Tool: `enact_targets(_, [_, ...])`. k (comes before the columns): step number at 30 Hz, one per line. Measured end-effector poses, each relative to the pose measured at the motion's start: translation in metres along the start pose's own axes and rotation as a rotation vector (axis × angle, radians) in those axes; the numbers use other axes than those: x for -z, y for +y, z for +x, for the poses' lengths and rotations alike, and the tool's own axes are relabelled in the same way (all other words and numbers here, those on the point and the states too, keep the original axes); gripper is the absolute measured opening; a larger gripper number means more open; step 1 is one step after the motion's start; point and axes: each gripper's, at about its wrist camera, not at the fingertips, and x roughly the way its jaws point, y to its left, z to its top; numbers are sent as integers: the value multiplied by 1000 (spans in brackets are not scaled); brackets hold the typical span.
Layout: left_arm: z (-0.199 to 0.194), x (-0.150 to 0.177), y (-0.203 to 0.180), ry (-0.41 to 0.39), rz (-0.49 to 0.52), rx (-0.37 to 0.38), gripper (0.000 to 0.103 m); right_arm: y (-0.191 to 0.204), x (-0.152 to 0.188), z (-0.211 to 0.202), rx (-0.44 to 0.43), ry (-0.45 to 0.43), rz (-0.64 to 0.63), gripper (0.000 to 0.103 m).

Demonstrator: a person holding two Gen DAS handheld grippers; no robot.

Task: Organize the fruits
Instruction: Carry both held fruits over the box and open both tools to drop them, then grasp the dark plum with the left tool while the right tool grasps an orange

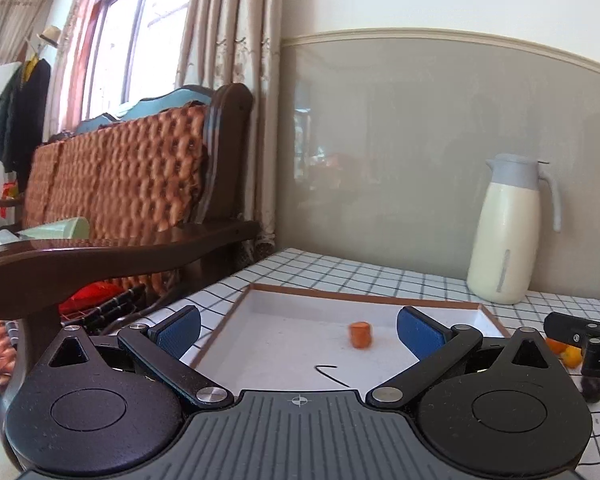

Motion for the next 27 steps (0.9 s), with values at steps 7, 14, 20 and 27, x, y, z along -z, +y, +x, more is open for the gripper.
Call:
enact_targets(7, [-29,19,-43,28,72,109,103,-23,6,-38,7,-8,32,97])
enact_targets(14, [-45,22,-87,57,105,215,103,-47,18,-61,71,29,20,90])
enact_targets(20, [-45,27,-122,56,86,327,103,-85,36,-79,186,67,49,85])
enact_targets(27, [-41,35,-166,76,120,412,103,-118,57,-88,277,130,53,79])
